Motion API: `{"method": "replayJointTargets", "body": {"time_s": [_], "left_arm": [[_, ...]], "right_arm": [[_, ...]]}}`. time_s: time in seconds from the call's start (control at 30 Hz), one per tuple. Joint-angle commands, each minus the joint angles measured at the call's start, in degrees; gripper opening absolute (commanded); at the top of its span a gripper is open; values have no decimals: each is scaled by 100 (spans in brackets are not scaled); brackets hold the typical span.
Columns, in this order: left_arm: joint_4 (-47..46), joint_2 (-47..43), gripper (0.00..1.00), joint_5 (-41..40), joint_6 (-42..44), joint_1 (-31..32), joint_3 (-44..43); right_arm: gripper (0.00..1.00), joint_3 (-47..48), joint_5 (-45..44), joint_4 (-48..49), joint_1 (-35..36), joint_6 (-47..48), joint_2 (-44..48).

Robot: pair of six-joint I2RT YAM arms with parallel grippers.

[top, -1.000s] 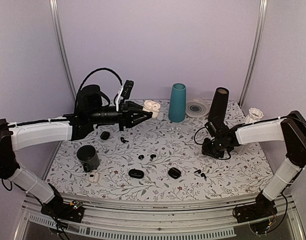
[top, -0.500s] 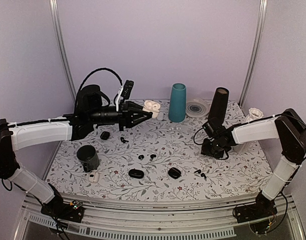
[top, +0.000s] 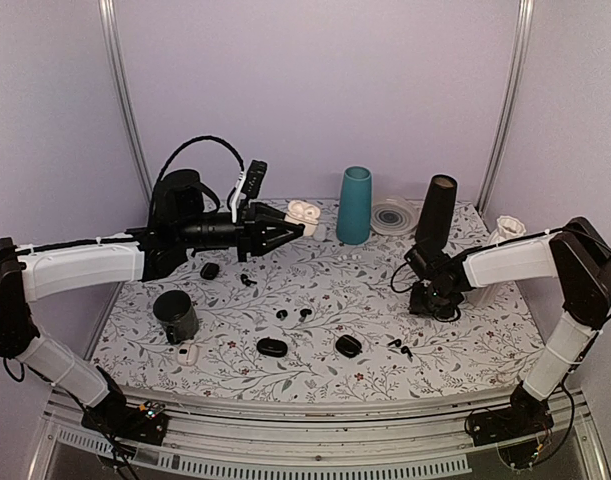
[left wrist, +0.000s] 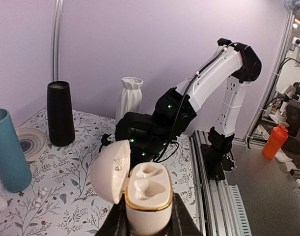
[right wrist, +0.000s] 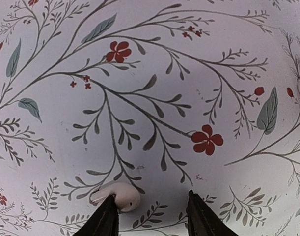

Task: Insert the wireless bluetooth earbuds into the charging case
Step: Adjust the left earbud at the center of the board.

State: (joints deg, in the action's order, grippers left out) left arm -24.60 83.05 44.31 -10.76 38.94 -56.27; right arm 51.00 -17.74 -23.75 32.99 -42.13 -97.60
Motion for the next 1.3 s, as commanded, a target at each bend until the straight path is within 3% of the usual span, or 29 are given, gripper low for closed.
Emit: {"method": "replayJointTargets", "body": {"time_s": [0.0,0.2,0.57,0.87,1.27], "left_arm": [[-106,-87,0,42,-45,-45,-35],[-168,-94,0,51,-91,-59,-9],[-194,-134,0,16,-84,-53,28],[-194,-180,0,-2,-72,-54,72],[-150,-250,0,-41,-40,-55,104]], "right_arm": [[47,-1,-82,-336,0,152,208],[37,-92,583,124,-191,214,492],[36,-423,1727,748,-415,-694,636],[36,-480,1674,781,-530,-1242,529],[36,59,1644,800,-714,-897,-88]]}}
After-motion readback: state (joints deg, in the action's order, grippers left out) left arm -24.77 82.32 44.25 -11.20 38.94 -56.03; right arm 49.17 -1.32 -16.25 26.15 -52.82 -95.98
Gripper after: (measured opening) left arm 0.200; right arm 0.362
